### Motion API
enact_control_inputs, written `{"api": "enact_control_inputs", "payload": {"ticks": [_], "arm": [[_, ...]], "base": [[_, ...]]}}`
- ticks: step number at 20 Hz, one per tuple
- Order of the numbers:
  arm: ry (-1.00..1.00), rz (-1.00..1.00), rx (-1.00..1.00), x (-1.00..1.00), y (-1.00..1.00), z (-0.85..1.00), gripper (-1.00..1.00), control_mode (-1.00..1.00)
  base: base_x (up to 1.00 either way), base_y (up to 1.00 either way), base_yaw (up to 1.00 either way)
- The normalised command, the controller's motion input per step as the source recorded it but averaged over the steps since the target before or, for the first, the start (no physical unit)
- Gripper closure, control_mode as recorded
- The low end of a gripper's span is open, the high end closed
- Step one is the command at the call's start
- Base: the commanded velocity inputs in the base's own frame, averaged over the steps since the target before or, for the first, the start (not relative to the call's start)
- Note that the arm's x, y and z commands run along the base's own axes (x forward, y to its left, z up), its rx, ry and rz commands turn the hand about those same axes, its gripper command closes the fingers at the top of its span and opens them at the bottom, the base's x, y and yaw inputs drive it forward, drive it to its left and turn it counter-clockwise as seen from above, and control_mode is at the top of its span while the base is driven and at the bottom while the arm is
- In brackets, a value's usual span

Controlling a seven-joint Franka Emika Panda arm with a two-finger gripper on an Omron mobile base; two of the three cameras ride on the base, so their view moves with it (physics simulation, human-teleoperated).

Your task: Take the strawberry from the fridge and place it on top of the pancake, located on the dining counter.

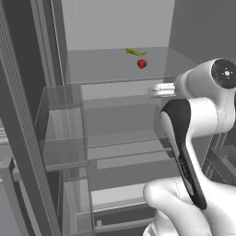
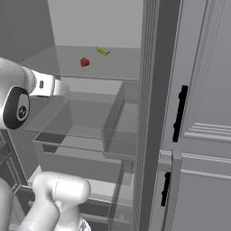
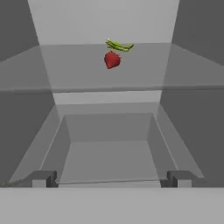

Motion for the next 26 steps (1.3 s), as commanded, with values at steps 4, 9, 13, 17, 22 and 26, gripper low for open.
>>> {"api": "enact_control_inputs", "payload": {"ticks": [4, 9, 13, 17, 22, 26], "arm": [[0.01, 0.00, 0.12, 0.44, -0.01, 0.53, -1.00, -1.00], [0.05, -0.04, 0.01, 0.96, 0.04, 0.02, -1.00, -1.00], [0.00, -0.05, 0.00, 0.99, 0.01, -0.05, -1.00, -1.00], [0.02, -0.01, 0.00, 0.95, 0.00, 0.00, -1.00, -1.00], [0.05, 0.00, 0.00, 0.83, 0.00, 0.00, -1.00, -1.00], [0.09, 0.00, 0.00, 0.65, -0.01, 0.00, -1.00, -1.00]], "base": [[0.00, 0.00, 0.00], [0.00, 0.00, 0.00], [0.00, 0.00, 0.00], [0.00, 0.00, 0.00], [0.00, 0.00, 0.00], [0.00, 0.00, 0.00]]}}
